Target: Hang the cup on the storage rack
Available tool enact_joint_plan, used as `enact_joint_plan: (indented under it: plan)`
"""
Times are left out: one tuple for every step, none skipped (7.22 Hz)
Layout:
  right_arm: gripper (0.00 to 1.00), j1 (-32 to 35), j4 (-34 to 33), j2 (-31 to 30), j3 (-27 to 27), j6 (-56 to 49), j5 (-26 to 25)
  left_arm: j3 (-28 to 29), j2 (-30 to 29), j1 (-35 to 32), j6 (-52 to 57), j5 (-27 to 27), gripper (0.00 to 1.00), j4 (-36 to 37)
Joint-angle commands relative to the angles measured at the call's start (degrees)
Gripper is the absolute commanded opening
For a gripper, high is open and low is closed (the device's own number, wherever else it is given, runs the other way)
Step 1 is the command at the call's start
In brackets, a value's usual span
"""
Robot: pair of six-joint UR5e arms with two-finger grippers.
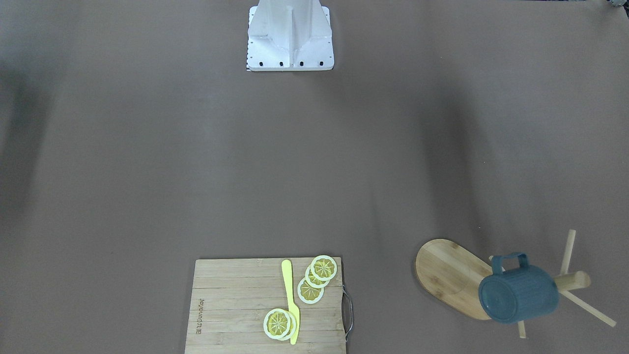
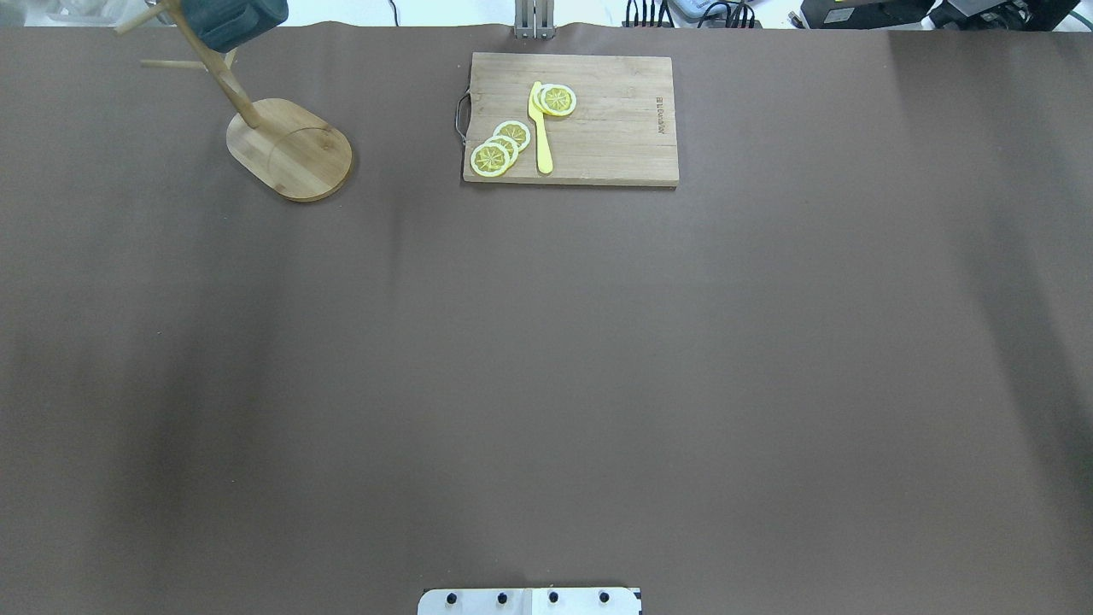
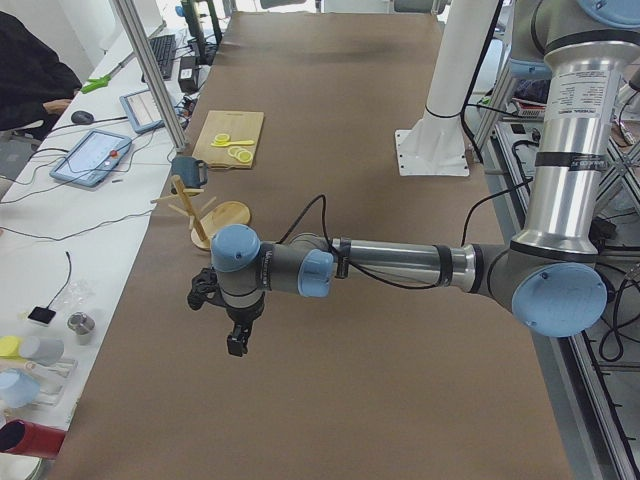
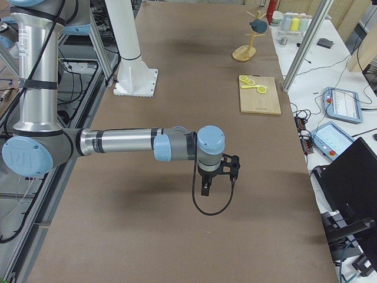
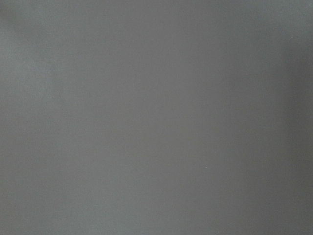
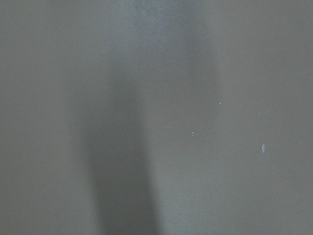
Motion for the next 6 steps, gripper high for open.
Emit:
enact_joint_plan:
  plan:
    - [1.00,0.0,0.3,-0.2,0.0,0.0,-0.4,-0.5,0.2,-0.9,0.3,-2.7,0.98,0.2]
    - [1.00,0.0,0.4,0.1,0.1,0.0,-0.7,-0.4,0.2,-0.9,0.5,-2.7,0.98,0.2]
    - [1.00,0.0,0.5,0.1,0.1,0.0,-0.1,-0.4,0.2,-1.0,0.5,-2.7,0.98,0.4]
    - [1.00,0.0,0.8,-0.4,0.2,0.0,0.1,-0.4,0.2,-0.9,0.6,-2.6,0.98,0.4]
    - [1.00,0.0,0.8,-0.5,0.6,0.1,0.3,-0.3,0.0,-0.9,0.6,-2.4,0.98,0.4]
    - [1.00,0.0,0.8,-0.5,0.8,0.1,0.3,-0.3,0.0,-0.9,0.6,-2.4,0.98,0.4]
